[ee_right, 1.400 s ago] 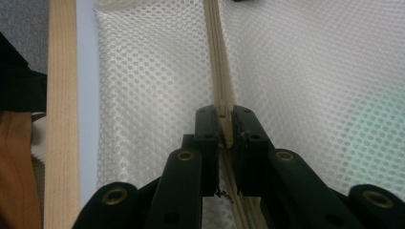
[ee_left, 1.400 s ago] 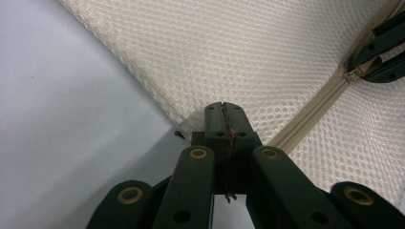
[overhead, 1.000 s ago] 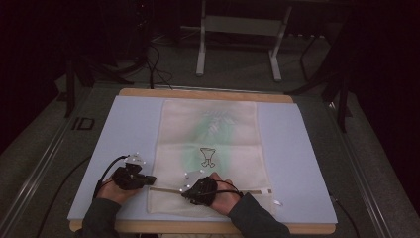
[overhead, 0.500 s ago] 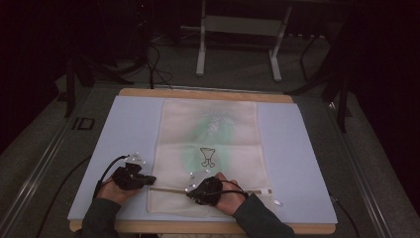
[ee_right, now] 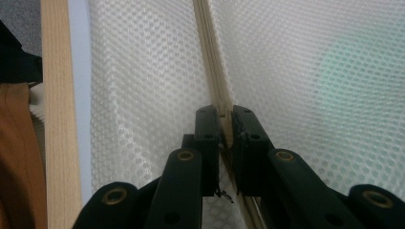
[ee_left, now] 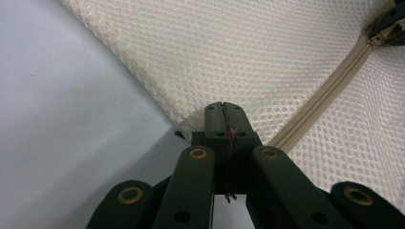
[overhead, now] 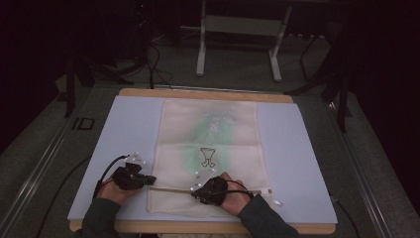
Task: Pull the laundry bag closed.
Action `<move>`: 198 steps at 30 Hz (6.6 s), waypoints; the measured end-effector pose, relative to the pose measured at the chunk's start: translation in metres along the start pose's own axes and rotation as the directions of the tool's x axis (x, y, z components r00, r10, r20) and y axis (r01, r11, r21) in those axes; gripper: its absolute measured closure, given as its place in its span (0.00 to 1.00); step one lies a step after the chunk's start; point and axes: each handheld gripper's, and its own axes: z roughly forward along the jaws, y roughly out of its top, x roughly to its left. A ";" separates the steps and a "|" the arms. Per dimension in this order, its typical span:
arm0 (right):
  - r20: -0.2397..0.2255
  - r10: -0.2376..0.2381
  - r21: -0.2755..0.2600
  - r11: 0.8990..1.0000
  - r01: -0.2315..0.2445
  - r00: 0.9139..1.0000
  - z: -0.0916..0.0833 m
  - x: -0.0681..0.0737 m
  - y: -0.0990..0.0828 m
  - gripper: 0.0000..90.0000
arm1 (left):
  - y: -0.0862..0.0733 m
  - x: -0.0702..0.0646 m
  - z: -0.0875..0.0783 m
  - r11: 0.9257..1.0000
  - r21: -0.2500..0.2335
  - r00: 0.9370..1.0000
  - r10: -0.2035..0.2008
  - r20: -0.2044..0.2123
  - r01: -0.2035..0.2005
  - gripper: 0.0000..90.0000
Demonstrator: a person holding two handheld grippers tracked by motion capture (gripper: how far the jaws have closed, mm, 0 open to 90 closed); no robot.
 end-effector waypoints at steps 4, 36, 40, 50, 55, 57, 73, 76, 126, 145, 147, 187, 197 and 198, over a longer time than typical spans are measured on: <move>0.000 0.009 0.000 1.000 -0.009 1.000 -0.003 -0.001 -0.004 0.91 | 0.000 0.000 0.000 1.000 -0.001 1.000 -0.001 0.002 0.001 1.00; 0.021 0.062 0.008 0.998 -0.062 0.998 -0.023 -0.008 -0.037 0.91 | 0.000 0.000 0.000 1.000 -0.001 1.000 -0.001 0.003 0.001 1.00; 0.024 0.076 0.007 0.997 -0.076 0.997 -0.026 -0.009 -0.041 0.91 | 0.000 0.000 0.000 1.000 -0.001 1.000 -0.001 0.003 0.001 1.00; 0.029 0.084 0.011 0.996 -0.084 0.996 -0.030 -0.011 -0.047 0.91 | 0.000 0.000 0.000 1.000 -0.001 1.000 0.000 0.003 0.000 1.00; 0.037 0.093 0.012 0.996 -0.094 0.995 -0.033 -0.012 -0.054 0.91 | 0.000 0.000 0.000 1.000 0.000 1.000 0.000 0.003 0.000 1.00; 0.040 0.097 0.010 0.995 -0.098 0.994 -0.035 -0.012 -0.056 0.91 | 0.000 0.000 0.000 1.000 0.000 1.000 0.000 0.002 0.000 1.00; 0.048 0.126 0.008 0.992 -0.126 0.991 -0.047 -0.017 -0.071 0.91 | 0.000 0.001 0.000 1.000 -0.002 1.000 -0.003 0.004 0.003 1.00; 0.048 0.126 0.007 0.992 -0.126 0.991 -0.048 -0.018 -0.073 0.91 | 0.000 0.001 0.000 1.000 -0.002 1.000 -0.002 0.004 0.002 1.00; 0.088 0.205 -0.002 0.979 -0.205 0.975 -0.076 -0.026 -0.111 0.91 | 0.000 0.000 0.000 1.000 0.000 1.000 0.003 0.003 -0.003 1.00; 0.104 0.230 -0.003 0.973 -0.231 0.968 -0.087 -0.028 -0.124 0.91 | 0.000 0.000 0.000 1.000 0.001 1.000 0.003 0.002 -0.003 1.00; 0.109 0.230 0.000 0.973 -0.232 0.967 -0.088 -0.028 -0.125 0.91 | 0.000 0.000 0.000 1.000 0.001 1.000 0.003 0.002 -0.003 1.00; 0.110 0.250 0.057 0.965 -0.257 0.962 -0.114 -0.044 -0.158 0.91 | 0.000 0.000 0.000 1.000 0.004 1.000 0.006 0.000 -0.006 1.00; 0.087 0.304 0.006 0.952 -0.306 0.949 -0.127 -0.049 -0.174 0.91 | 0.000 0.000 0.000 1.000 0.002 1.000 0.004 0.002 -0.004 1.00; 0.085 0.305 0.006 0.952 -0.307 0.949 -0.127 -0.049 -0.174 0.91 | 0.000 0.001 0.000 1.000 -0.002 1.000 -0.002 0.008 0.002 1.00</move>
